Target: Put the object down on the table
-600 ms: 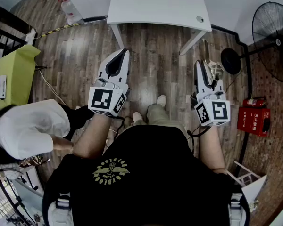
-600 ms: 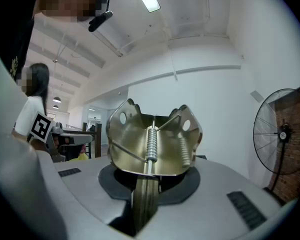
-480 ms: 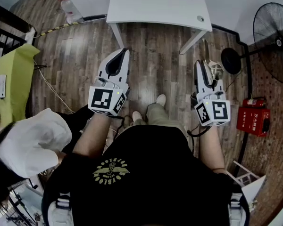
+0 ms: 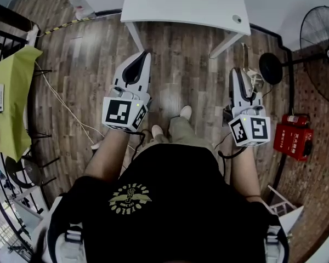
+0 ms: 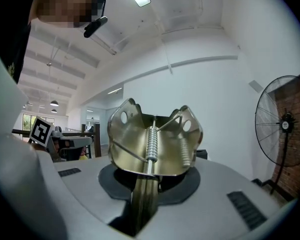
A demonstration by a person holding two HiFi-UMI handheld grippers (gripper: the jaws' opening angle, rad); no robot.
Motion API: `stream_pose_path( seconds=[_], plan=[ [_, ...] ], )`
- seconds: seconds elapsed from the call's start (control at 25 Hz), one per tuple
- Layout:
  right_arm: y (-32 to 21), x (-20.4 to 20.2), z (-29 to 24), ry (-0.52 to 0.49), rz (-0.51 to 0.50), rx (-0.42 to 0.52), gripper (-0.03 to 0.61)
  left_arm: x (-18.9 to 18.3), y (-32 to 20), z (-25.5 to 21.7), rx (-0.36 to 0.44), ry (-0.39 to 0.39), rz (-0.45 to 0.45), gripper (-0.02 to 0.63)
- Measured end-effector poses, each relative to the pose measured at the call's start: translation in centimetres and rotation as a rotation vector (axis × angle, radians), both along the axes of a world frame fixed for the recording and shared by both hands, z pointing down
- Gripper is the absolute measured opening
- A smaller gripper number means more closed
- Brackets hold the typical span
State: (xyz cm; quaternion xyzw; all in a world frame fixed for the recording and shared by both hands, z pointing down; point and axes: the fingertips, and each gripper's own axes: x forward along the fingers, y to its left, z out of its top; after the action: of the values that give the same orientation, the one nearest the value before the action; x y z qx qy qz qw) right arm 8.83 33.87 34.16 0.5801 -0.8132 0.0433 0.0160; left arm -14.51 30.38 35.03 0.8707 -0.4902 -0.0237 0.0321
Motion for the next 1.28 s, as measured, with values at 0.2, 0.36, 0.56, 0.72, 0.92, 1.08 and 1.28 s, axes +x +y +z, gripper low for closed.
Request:
stream_pose_path(
  seconds=[0.2,0.36,0.56,0.72,0.92,1.08,1.28],
  plan=[
    [-2.5,1.6,0.5,-0.001,0.006,-0.008,0.064,1.4,-2.5,0.5,-0.004,-0.005,-0.003,0.006],
    [-5.0,2.3,0.5,-0.003,0.002,-0.014,0.064,1.9,-5.0,0.4,-0.007,-0.006,-0.014,0.006],
    [-7.4,4.0,-0.1,0.000,-0.009,-0.003,0.064,3.2,-7.3,-0.2,0.005,-0.005,-0.032,0.006],
    [-9.3,5.9,-0.9,0.006,-0.023,0.011,0.064,4.7,-9.2,-1.2,0.018,0.002,-0.052,0.006],
    [-11.2,8.5,-1.4,-0.001,-0.050,0.020,0.064,7.1,-10.8,-2.3,0.039,0.003,-0.079,0.006],
    [-12.4,10.1,-1.3,-0.007,-0.080,0.017,0.064,8.6,-11.4,-3.0,0.053,-0.004,-0.101,0.006],
    [-13.1,10.9,-1.3,-0.030,-0.105,0.014,0.064,9.0,-11.0,-2.9,0.049,-0.030,-0.120,0.006]
  ],
)
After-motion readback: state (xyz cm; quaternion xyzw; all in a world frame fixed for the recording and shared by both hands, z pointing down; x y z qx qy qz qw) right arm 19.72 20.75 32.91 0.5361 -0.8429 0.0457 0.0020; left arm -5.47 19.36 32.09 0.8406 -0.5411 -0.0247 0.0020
